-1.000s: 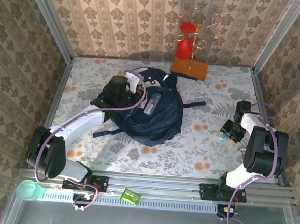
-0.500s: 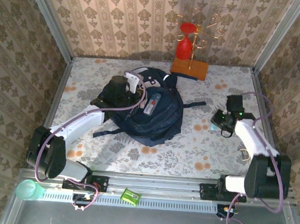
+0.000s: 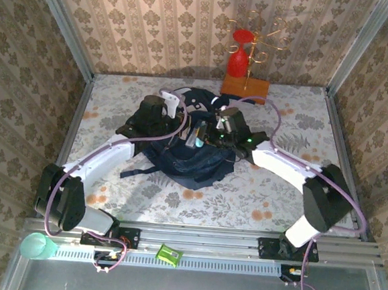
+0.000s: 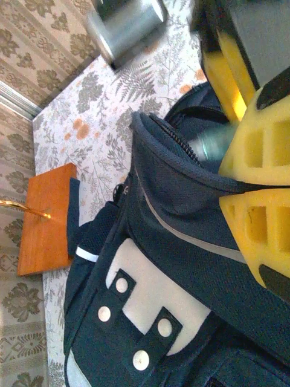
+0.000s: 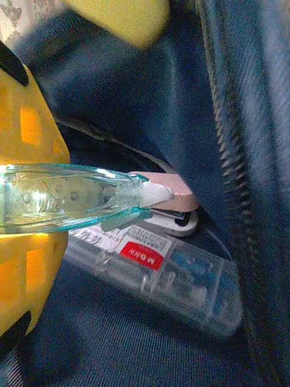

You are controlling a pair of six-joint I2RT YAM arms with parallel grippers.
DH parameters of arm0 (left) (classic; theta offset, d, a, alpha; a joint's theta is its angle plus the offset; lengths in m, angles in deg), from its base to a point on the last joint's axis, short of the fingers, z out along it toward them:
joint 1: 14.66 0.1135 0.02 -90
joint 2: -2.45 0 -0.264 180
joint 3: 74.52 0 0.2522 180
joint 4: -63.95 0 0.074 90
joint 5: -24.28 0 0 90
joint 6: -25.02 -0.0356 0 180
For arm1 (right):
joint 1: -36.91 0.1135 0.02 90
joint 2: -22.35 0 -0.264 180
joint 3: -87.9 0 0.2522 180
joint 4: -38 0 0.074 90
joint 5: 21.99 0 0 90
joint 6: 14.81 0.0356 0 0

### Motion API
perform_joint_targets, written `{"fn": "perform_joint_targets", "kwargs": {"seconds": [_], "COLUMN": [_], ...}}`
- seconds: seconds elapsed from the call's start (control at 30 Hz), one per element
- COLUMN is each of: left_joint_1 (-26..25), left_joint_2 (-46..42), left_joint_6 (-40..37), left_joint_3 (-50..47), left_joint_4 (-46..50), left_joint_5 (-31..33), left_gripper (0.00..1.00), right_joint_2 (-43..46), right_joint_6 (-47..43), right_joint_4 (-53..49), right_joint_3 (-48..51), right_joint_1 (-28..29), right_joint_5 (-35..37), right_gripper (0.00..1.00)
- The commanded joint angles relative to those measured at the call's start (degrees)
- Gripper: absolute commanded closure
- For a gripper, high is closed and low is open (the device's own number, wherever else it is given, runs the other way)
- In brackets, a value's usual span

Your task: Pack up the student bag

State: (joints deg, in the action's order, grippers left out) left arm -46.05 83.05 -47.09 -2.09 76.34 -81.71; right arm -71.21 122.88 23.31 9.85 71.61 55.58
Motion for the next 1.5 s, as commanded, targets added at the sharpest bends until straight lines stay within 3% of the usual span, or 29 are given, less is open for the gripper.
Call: {"fn": "perform_joint_targets", "kwargs": {"seconds": [0.0,0.13,0.37,0.7,0.97,1.03,1.1,1.23,1.47], "left_joint_1": [0.5,0.1,0.2,0.2,-1.4,-2.3,-3.3,-5.8,-12.6], "left_joint_2": [-1.9,-1.9,-1.9,-1.4,-1.6,-1.5,-1.2,-0.7,0.5], "left_joint_6": [2.8,2.6,1.6,1.5,2.8,3.0,3.2,3.5,5.0], "left_joint_3": [5.3,7.3,8.2,5.4,-2.1,-4.2,-5.8,-7.7,-9.8], "left_joint_4": [-2.3,-1.1,-0.2,-1.6,-5.1,-6.1,-6.3,-5.1,-4.7], "left_joint_5": [-2.0,-1.8,-0.4,0.6,2.9,3.9,4.9,6.5,10.4], "left_gripper": [1.0,1.0,1.0,1.0,1.0,1.0,1.0,1.0,1.0], "right_joint_2": [-4.3,-9.0,-10.3,2.2,13.4,13.4,12.2,5.6,-2.2], "right_joint_6": [6.5,8.3,6.2,-3.6,-8.7,-7.5,-6.2,-5.9,-11.7], "right_joint_4": [7.2,8.2,3.5,-6.3,-18.5,-18.8,-15.8,-6.7,-9.5], "right_joint_3": [-3.8,-8.1,-9.9,-2.8,6.0,7.2,9.1,8.3,-1.3], "right_joint_1": [1.9,4.1,4.5,4.0,-1.0,-2.6,-4.8,-7.7,-10.9], "right_joint_5": [1.0,5.1,6.5,5.8,19.0,22.3,20.9,10.1,7.2], "right_gripper": [0.76,0.68,0.41,0.4,0.38,0.34,0.31,0.37,0.67]}}
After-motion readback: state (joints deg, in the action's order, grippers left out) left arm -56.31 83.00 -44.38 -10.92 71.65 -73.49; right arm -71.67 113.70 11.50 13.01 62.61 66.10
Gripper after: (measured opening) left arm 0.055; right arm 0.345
